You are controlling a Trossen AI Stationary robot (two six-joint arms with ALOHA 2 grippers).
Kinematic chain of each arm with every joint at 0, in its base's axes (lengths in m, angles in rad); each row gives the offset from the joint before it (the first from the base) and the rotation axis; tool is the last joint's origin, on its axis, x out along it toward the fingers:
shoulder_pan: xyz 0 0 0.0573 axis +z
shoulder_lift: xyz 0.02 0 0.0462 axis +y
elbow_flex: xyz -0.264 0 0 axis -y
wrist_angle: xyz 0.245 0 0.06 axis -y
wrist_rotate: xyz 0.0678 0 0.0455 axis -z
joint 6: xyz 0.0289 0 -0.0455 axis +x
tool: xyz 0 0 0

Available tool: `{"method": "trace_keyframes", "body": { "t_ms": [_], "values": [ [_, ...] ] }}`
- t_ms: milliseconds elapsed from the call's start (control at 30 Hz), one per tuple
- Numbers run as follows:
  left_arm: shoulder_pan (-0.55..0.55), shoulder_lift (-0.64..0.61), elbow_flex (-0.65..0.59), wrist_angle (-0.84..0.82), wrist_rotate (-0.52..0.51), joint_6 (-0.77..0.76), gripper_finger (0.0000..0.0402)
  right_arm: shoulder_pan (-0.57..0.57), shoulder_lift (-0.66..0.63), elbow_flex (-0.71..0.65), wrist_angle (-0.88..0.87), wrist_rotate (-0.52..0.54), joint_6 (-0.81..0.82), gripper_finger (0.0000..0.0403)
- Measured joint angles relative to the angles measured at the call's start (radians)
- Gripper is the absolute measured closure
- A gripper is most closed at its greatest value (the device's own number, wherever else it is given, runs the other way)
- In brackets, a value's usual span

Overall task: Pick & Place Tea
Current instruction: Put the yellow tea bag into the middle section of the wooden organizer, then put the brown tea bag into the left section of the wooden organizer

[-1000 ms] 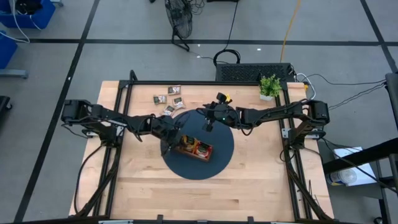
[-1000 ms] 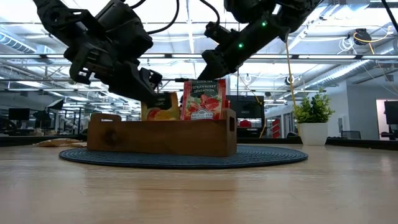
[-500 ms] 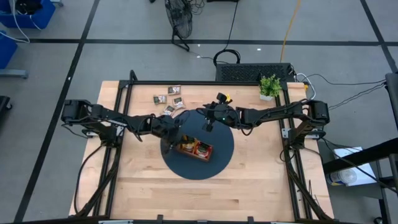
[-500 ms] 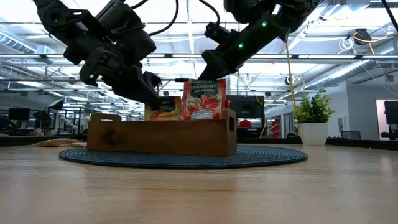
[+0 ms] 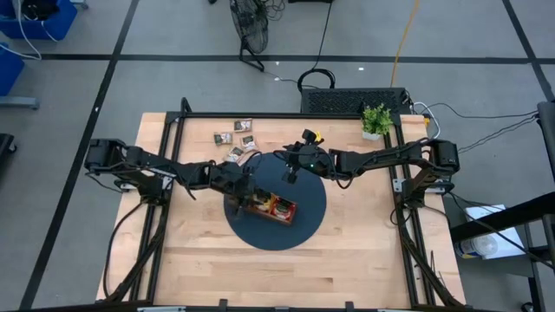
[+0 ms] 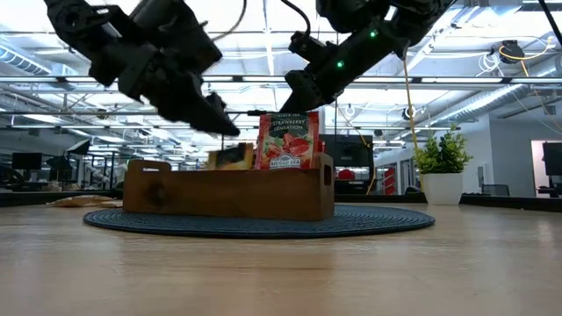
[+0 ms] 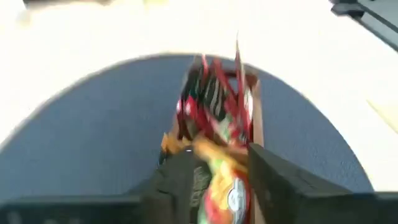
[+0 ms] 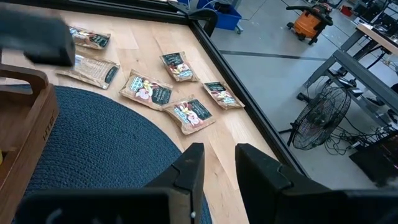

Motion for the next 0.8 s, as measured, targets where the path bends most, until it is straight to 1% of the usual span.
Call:
{"method": "trace_keyframes", "body": {
  "t_ms": [100,167,233,300,367,400,433,467,533,600,633,700,800],
  "values": [
    [-0.007,-0.044,0.014,-0.023,-0.065,0.055,0.0205,0.000,0.000,0.000,-0.004,0.000,0.000,0.0326],
    [-0.007,-0.110,0.020,-0.135,-0.152,0.095,0.0179,0.000,0.000,0.000,-0.014,0.000,0.000,0.0326],
    [-0.007,-0.173,0.047,-0.238,-0.293,0.134,0.0159,0.000,0.000,0.000,-0.032,0.001,0.000,0.0326],
    [-0.002,-0.261,0.046,-0.372,-0.506,0.134,0.0145,0.000,0.000,0.000,-0.050,0.002,0.002,0.0326],
    [0.010,-0.319,0.047,-0.466,-0.721,0.050,0.0136,0.000,0.000,0.000,-0.065,0.002,0.016,0.0326],
    [0.022,-0.352,0.047,-0.544,-0.802,-0.008,0.0134,0.000,0.000,-0.001,-0.068,0.000,0.023,0.0326],
    [0.039,-0.383,0.045,-0.631,-0.857,-0.075,0.0132,0.000,0.000,-0.001,-0.068,-0.001,0.026,0.0326],
    [0.062,-0.406,0.045,-0.698,-0.881,-0.153,0.0131,0.000,0.000,-0.001,-0.068,-0.001,0.026,0.0326],
    [0.123,-0.446,0.047,-0.856,-0.858,-0.328,0.0132,0.000,0.000,-0.001,-0.065,-0.002,0.026,0.0326],
    [0.185,-0.467,0.044,-1.001,-0.769,-0.489,0.0136,0.000,0.000,-0.001,-0.059,-0.002,0.026,0.0326],
    [0.212,-0.470,0.044,-1.037,-0.707,-0.558,0.0138,0.000,0.000,-0.001,-0.056,-0.002,0.026,0.0326],
    [0.251,-0.470,0.045,-1.112,-0.621,-0.634,0.0143,0.000,0.000,-0.001,-0.051,-0.003,0.026,0.0326],
    [0.276,-0.435,0.044,-1.149,-0.610,-0.700,0.0148,0.000,0.000,-0.001,-0.048,-0.003,0.026,0.0326]
  ]
}}
